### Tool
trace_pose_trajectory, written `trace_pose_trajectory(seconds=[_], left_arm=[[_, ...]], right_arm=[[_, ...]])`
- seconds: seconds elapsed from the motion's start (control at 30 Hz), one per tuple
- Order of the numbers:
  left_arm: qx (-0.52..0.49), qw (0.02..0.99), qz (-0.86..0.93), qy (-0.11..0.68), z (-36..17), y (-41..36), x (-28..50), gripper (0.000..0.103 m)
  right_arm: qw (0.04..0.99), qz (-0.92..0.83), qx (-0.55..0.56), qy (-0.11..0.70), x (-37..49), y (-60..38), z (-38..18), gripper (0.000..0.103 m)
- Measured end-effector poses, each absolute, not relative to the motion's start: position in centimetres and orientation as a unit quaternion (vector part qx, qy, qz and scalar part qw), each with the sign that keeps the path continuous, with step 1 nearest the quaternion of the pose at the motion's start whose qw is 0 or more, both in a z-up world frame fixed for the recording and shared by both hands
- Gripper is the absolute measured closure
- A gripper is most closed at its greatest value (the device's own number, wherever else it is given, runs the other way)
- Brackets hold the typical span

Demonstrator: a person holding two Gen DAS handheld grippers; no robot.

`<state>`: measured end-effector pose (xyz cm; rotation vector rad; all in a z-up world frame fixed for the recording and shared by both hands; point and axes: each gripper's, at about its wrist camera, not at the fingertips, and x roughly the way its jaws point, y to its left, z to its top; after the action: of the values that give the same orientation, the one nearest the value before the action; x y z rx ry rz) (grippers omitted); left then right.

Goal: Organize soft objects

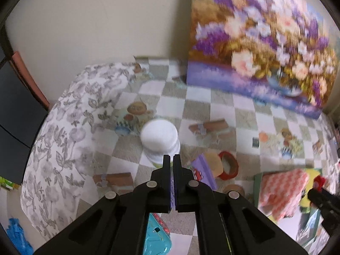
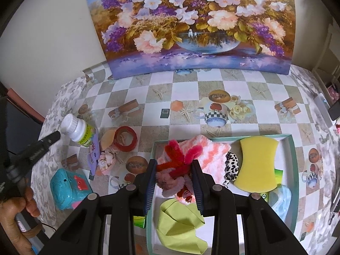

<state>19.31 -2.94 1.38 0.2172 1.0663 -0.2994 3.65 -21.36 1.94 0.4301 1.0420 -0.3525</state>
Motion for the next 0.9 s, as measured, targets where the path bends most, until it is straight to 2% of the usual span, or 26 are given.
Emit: trace_pose_trajectory(seconds=[0.1, 0.17, 0.23, 0.27, 0.53, 0.9], left_arm=[[0.111, 0.829, -0.148, 0.527, -0.4, -3.7, 19.4, 0.098], [0.118, 0.819, -0.155, 0.540, -1.4, -4.4, 19.4, 0.088], [0.122, 0.814, -0.160, 0.545, -2.0, -4.8, 19.3, 0.065], [0.124, 0.812, -0.163, 0.547, -2.3, -5.2, 19.1, 0.063], [0.175, 0.795, -0.181, 0.551, -4.0, -7.7, 18.0, 0.055], [0.235, 0.797, -0.123, 0.543, -6.6, -7.5, 18.2, 0.055]], right_arm=[[0.820, -0.167, 0.207, 0.507, 3.9, -21.5, 0.7, 0.069], [0.814, -0.168, 0.208, 0.516, 3.9, -21.6, 0.0, 0.069], [0.813, -0.166, 0.208, 0.518, 4.0, -21.6, -0.2, 0.069], [0.813, -0.165, 0.208, 0.518, 3.9, -21.6, -0.3, 0.069], [0.812, -0.165, 0.205, 0.520, 4.0, -21.5, -0.2, 0.069], [0.811, -0.164, 0.204, 0.523, 4.1, -21.6, -0.3, 0.069]])
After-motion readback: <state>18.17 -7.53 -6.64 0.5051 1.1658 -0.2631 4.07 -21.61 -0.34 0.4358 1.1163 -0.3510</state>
